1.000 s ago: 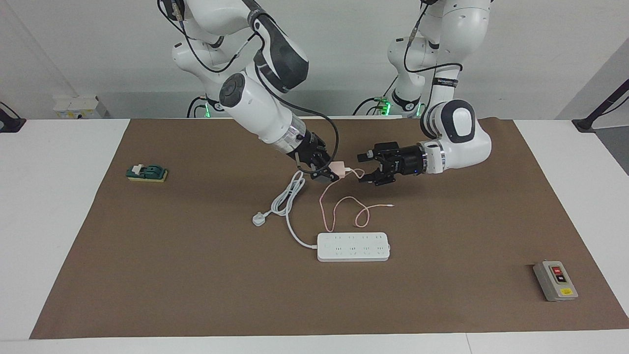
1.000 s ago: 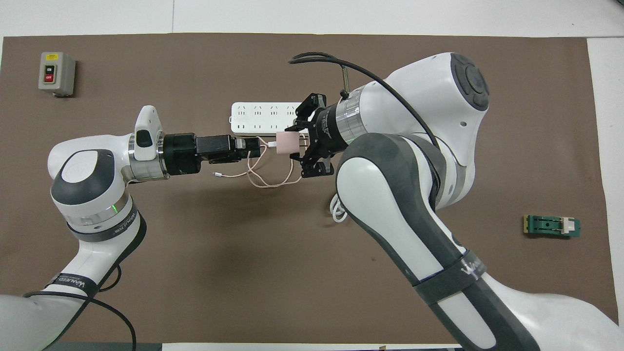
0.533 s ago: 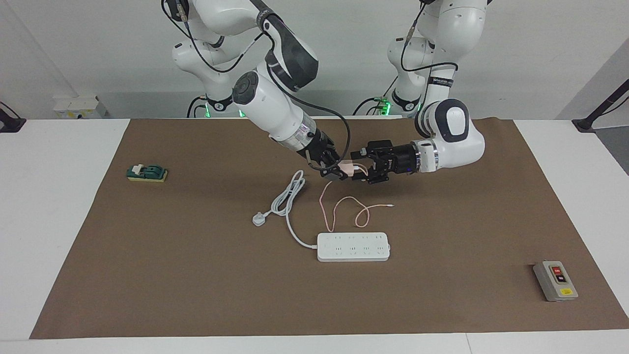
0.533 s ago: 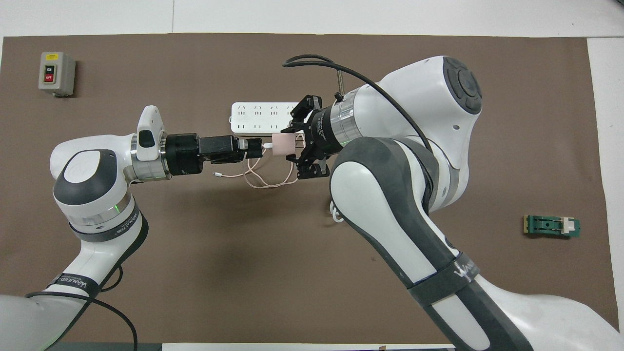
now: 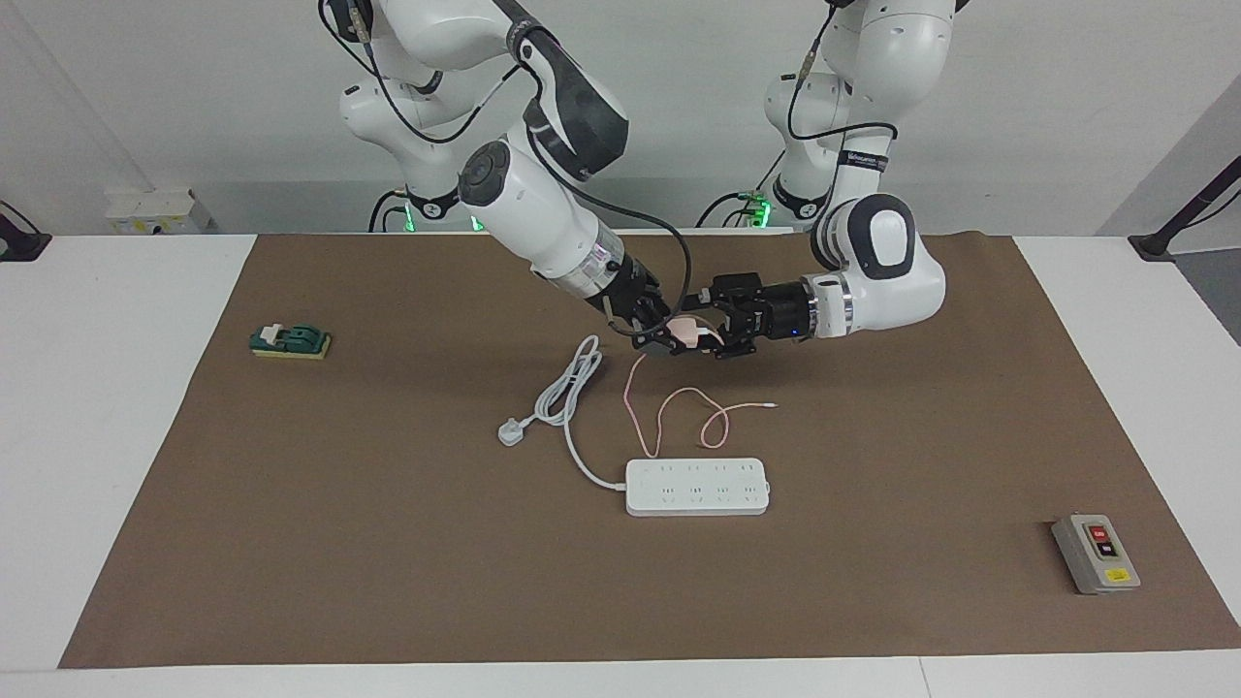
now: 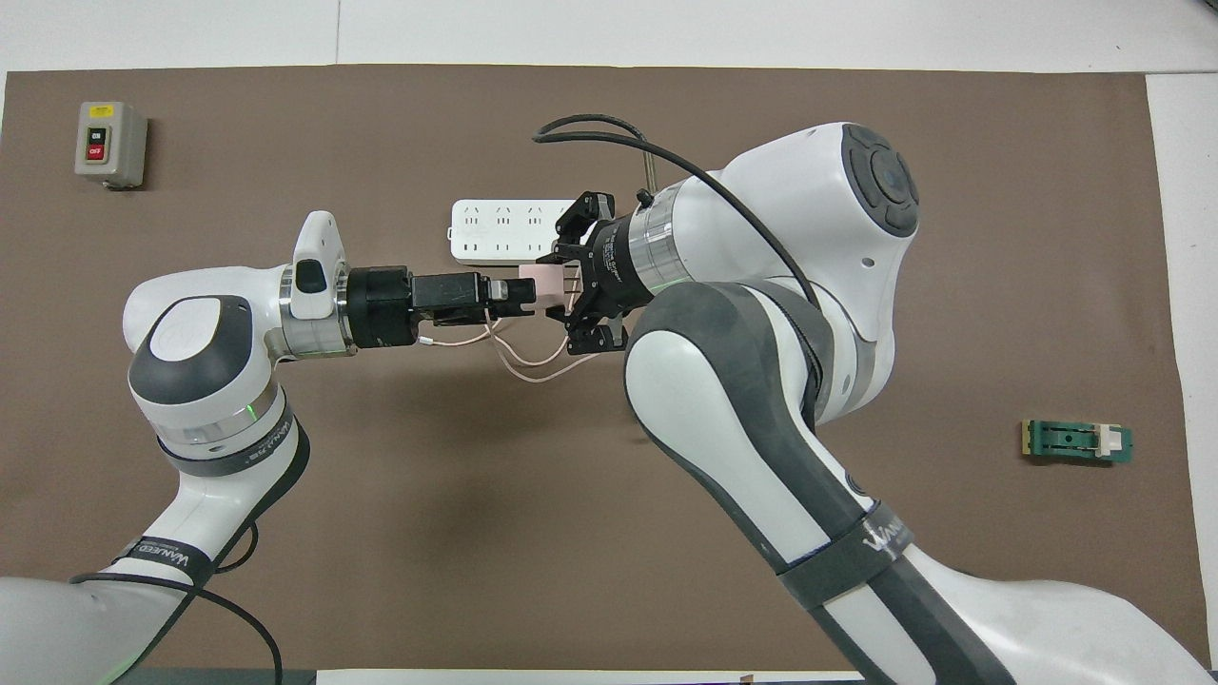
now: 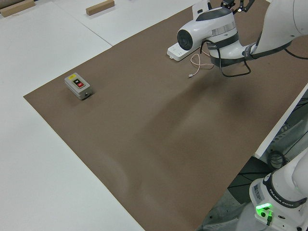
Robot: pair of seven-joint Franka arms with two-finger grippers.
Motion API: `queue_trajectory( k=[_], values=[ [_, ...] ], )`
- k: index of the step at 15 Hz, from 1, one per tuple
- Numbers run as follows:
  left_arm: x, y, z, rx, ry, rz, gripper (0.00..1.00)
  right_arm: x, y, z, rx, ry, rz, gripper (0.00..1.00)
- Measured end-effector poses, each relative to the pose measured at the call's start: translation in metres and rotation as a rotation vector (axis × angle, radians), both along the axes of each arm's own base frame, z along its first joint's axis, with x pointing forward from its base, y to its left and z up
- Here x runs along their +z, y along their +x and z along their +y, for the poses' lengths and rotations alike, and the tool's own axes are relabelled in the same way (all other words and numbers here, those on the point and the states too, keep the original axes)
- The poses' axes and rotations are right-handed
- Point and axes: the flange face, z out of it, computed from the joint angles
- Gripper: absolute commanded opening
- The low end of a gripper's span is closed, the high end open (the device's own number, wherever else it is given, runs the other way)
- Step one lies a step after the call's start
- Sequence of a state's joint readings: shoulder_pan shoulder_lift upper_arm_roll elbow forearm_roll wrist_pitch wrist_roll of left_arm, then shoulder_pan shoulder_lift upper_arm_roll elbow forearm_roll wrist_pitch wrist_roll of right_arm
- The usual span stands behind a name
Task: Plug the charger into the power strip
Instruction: 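Pass the pink charger from the right gripper to the left gripper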
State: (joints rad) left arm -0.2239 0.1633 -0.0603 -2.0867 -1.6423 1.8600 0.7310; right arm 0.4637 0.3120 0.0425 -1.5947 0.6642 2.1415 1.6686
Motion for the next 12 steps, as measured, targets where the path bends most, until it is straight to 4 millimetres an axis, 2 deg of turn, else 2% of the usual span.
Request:
queue_trajectory(
  k=[2, 5, 7, 10, 11, 12],
  values=[
    [-0.0003, -0.001, -0.0025, -0.003, 0.001, 0.0, 0.63, 0.0, 0.0, 0.0, 0.0, 0.0, 0.0, 0.0],
    [-0.0012, -0.0009, -0.0026, -0.003, 0.002, 0.001, 0.49, 0.0001, 0.0003, -0.0004, -0.001, 0.0, -0.001, 0.0],
    [-0.0012, -0.0008, -0.0024, -0.003, 0.002, 0.001, 0.34, 0.0001, 0.0004, -0.0006, -0.001, 0.0, -0.001, 0.0],
    [0.0001, -0.0001, -0.0017, -0.001, -0.002, 0.0, 0.26, -0.0011, 0.0008, -0.001, -0.002, -0.002, 0.0, 0.0],
    [-0.0001, 0.0, -0.0017, 0.001, -0.003, 0.001, 0.19, -0.001, 0.001, -0.0013, -0.003, -0.002, -0.001, 0.0],
    [-0.0001, 0.0001, -0.0016, 0.001, -0.003, 0.001, 0.06, -0.0009, 0.0011, -0.0013, -0.003, -0.002, -0.001, 0.0]
  ],
)
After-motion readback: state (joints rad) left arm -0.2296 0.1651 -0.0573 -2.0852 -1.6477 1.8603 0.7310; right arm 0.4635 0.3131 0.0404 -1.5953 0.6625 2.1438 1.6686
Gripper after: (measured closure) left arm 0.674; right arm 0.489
